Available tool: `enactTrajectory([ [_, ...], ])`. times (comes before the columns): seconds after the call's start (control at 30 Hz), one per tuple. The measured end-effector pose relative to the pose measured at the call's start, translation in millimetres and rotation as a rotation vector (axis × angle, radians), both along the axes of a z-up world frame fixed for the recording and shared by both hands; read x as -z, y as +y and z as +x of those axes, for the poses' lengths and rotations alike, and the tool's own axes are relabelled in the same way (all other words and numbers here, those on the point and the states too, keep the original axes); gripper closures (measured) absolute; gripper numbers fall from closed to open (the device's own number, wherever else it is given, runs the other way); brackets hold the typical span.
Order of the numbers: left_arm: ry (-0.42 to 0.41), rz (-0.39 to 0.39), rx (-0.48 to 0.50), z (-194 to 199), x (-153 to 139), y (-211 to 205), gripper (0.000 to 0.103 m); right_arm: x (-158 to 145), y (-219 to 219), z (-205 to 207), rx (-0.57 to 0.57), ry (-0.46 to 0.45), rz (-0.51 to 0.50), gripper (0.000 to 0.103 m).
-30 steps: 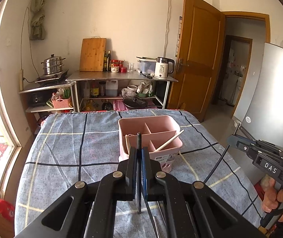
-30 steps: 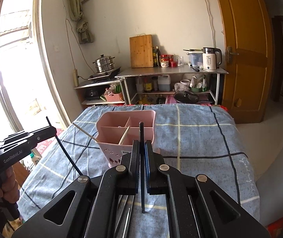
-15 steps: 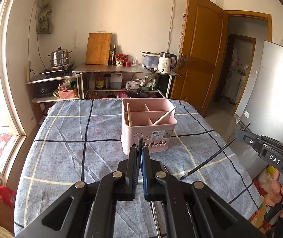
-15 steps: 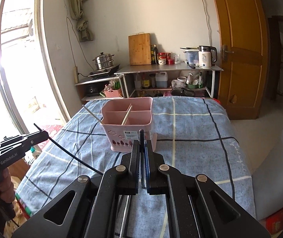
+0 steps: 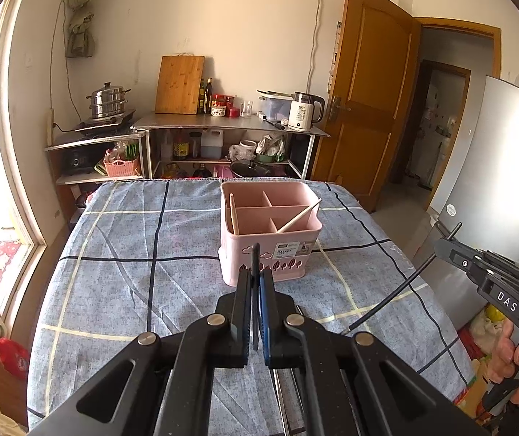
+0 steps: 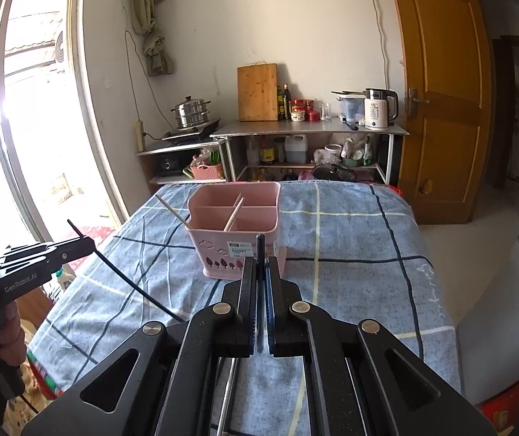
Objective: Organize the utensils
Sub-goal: 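Lift the black chopsticks and carry both tools over the pink basket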
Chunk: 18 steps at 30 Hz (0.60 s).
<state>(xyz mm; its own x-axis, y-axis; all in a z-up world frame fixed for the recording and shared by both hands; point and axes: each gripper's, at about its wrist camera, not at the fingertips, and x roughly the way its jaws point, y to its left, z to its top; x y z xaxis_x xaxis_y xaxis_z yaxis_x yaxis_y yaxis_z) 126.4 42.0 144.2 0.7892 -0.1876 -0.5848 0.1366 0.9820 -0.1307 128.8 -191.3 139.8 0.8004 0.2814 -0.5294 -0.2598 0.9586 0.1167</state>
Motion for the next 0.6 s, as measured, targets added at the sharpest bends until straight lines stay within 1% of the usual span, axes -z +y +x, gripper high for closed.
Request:
enactTrajectory([
  [0.27,-0.044,-0.014,0.036,12.3,-27.3,-6.8,0.099,-17.5,11.8,14.7,-0.031,-0.046,0.023,0.099],
  [0.6,-0.110,-0.016,0.055,46.4,-67.3,-14.6,0.099,-42.8,31.3,42.7,-0.060,-0.106,0.073,0.099],
])
